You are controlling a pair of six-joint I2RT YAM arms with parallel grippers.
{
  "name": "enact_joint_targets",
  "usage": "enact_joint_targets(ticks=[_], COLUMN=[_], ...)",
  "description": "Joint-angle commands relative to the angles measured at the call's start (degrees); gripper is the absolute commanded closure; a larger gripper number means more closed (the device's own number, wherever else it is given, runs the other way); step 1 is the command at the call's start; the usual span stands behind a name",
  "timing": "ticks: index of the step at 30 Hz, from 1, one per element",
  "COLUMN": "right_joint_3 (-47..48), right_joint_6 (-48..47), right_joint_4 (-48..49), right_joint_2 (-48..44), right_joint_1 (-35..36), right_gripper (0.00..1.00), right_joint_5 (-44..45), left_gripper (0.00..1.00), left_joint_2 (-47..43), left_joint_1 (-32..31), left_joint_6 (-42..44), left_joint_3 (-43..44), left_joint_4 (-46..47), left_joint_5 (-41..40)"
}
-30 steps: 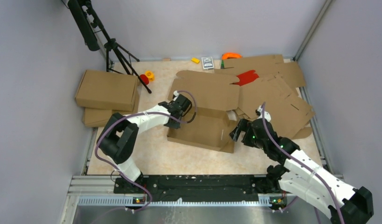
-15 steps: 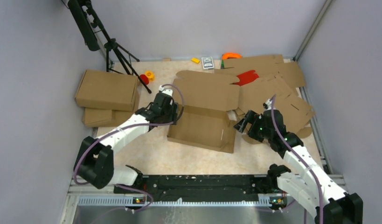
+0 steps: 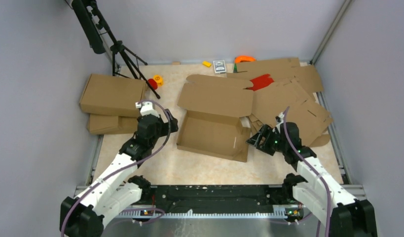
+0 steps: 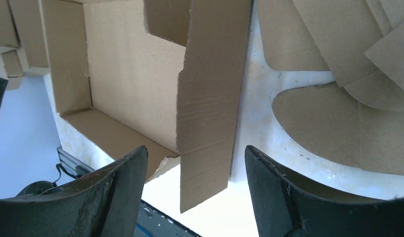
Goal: Fold the paper box
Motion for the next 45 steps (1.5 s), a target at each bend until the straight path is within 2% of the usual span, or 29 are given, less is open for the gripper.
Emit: enact_joint_targets(ticks=[1, 5, 8, 13, 19, 22, 28, 33, 35, 36, 38, 42, 45], right_joint_3=[4.31, 7.10, 9.08, 9.70, 11.74, 13.18, 15.56, 17.38, 17.64, 17.66, 17.60, 18.23, 19.27], right_joint_6=[-3.27, -3.53, -4.21, -4.47, -5.26, -5.60, -5.92, -6.72, -7.62, -7.69, -7.73, -7.63, -7.72], right_joint_4=[1.69, 0.36, -0.77, -0.50, -1.52, -2.40, -4.29, -6.55, -7.37, -7.92, -8.41, -9.43, -10.34], right_joint_2=[4.05, 5.53, 7.21, 9.32, 10.33, 10.43, 11.72, 11.96, 12.22, 12.31, 12.71, 15.35, 18.63], right_joint_1=[1.36, 4.94, 6.20, 7.21, 8.03, 8.47, 10.84, 12.56, 12.67, 12.67, 12.67, 13.46, 14.36], right_gripper=[0.29, 0.31, 0.34, 0.40, 0.62, 0.79, 0.94, 0.95, 0.65, 0.56, 0.50, 0.47, 0.52], right_joint_5=[2.82, 9.37, 12.85, 13.52, 14.23, 14.22, 15.08, 17.53, 18.13, 18.87, 20.13, 22.91, 24.55], left_gripper=[0.01, 0.01, 0.01, 0.03, 0.11, 0.15, 0.21, 0.25, 0.25, 0.25, 0.25, 0.25, 0.30], left_joint_2=[-1.21, 1.71, 6.25, 13.46, 19.75, 22.14, 23.96, 26.95, 27.88, 28.17, 28.38, 28.56, 29.33], left_joint_1=[0.25, 0.23, 0.23, 0.14, 0.19, 0.06, -0.24, -1.54, -1.86, -2.03, -2.20, -2.74, -3.16], left_joint_6=[-9.95, -6.42, -5.80, -5.28, -3.19, -2.73, -1.61, -0.87, -0.71, -0.63, -0.32, 0.53, 0.54], left_joint_3=[-2.38, -1.40, 2.95, 7.35, 10.22, 12.14, 12.76, 13.95, 14.16, 14.10, 14.02, 13.13, 13.12], left_joint_4=[4.61, 7.70, 3.23, -2.00, -3.51, -6.06, -6.82, -7.89, -7.78, -7.55, -6.63, -4.01, -3.96], left_joint_5=[-5.37, -1.11, -2.44, -1.04, 2.25, 0.92, 1.23, 0.10, 0.05, 0.26, 1.68, 4.99, 5.10])
